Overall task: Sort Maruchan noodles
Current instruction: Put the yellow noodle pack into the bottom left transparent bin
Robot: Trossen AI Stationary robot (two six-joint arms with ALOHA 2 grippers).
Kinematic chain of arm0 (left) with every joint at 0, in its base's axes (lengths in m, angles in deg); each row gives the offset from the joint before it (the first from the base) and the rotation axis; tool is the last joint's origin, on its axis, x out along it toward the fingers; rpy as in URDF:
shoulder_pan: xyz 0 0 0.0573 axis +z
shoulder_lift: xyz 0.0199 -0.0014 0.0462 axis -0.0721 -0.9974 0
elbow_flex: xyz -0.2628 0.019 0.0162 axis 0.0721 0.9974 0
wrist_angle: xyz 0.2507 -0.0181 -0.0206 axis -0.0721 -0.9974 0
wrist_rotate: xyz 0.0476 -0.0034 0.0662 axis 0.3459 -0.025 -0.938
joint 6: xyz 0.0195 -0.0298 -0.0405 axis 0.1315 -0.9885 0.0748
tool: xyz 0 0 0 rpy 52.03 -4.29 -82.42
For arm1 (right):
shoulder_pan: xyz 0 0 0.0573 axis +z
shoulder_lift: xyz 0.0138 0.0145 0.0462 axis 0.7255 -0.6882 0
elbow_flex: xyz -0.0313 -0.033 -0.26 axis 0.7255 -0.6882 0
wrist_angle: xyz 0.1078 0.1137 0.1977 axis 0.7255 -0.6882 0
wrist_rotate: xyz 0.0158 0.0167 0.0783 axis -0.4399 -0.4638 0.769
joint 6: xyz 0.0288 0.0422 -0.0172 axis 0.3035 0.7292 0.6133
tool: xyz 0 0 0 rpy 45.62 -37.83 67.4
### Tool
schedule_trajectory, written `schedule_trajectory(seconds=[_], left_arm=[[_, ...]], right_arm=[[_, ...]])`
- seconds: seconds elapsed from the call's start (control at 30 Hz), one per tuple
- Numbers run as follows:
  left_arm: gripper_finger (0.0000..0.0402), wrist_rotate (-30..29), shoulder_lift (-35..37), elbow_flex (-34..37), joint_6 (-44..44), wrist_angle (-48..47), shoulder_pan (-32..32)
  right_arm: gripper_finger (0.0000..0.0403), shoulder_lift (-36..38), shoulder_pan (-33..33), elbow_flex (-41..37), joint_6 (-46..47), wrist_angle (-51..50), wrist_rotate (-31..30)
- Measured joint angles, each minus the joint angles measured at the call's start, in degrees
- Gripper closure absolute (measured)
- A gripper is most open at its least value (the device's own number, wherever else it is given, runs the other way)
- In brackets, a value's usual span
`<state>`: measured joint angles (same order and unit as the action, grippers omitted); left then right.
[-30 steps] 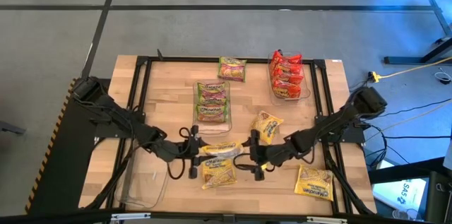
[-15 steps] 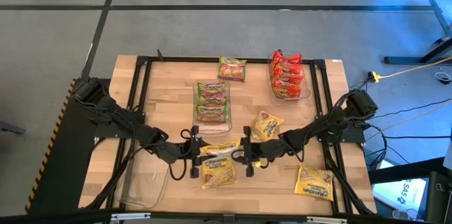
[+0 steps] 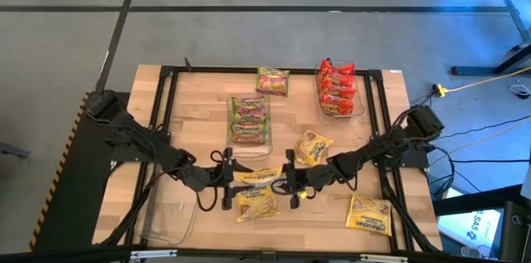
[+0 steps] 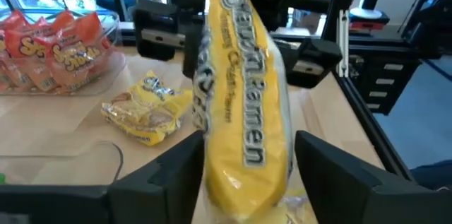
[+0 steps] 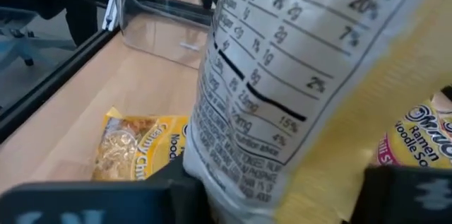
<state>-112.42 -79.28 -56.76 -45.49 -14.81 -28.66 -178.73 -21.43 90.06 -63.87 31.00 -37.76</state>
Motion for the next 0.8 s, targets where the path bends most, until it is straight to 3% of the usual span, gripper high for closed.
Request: schedule_trajectory(seconds=[0.13,0.3,0.8], left_arm=[[0.0166,-0.51,3.39,0.00,-2.41,-5.24,-0.39],[0.0166,-0.14,8.90,0.00,-7.50,-12.20,-0.39],[0.0169,-0.03,10.52,0.02,-12.10,-12.97,-0.35]], right_arm=[[0.0305,0.00,0.02,0.00,-0.02,-1.56,-0.69],[0.0292,0.00,0.02,0.00,0.09,-6.11,-3.84],[0.0294,6.96,0.07,-0.02,0.20,-19.54,-7.68]])
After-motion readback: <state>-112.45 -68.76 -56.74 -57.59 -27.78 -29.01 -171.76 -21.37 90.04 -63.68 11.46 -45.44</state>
